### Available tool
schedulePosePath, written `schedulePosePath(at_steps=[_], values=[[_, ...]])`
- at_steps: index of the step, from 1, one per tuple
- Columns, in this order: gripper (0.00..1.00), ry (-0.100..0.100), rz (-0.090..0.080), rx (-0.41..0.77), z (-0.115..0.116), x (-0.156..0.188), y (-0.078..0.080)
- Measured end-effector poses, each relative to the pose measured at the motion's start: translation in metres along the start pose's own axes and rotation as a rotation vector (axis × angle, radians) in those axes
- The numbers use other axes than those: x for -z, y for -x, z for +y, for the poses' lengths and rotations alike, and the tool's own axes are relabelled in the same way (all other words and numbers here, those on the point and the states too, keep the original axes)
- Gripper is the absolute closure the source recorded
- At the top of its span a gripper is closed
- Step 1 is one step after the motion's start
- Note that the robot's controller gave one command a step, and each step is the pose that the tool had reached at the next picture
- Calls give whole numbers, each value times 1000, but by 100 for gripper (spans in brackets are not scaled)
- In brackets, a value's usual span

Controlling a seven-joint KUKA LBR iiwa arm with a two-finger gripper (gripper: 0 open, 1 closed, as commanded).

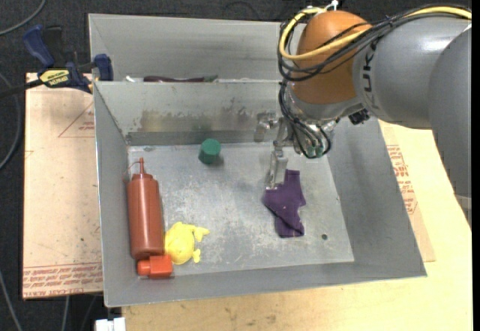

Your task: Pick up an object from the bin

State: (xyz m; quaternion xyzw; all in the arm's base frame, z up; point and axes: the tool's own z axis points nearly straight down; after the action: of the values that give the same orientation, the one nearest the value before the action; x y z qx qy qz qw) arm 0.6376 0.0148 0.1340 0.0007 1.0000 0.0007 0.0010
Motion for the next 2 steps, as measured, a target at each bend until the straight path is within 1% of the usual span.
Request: schedulePosePath(at_steps=[1, 2], values=[[0, 2, -4, 89, -21, -11, -10], [100, 1, -1, 6, -54, -60, -44]])
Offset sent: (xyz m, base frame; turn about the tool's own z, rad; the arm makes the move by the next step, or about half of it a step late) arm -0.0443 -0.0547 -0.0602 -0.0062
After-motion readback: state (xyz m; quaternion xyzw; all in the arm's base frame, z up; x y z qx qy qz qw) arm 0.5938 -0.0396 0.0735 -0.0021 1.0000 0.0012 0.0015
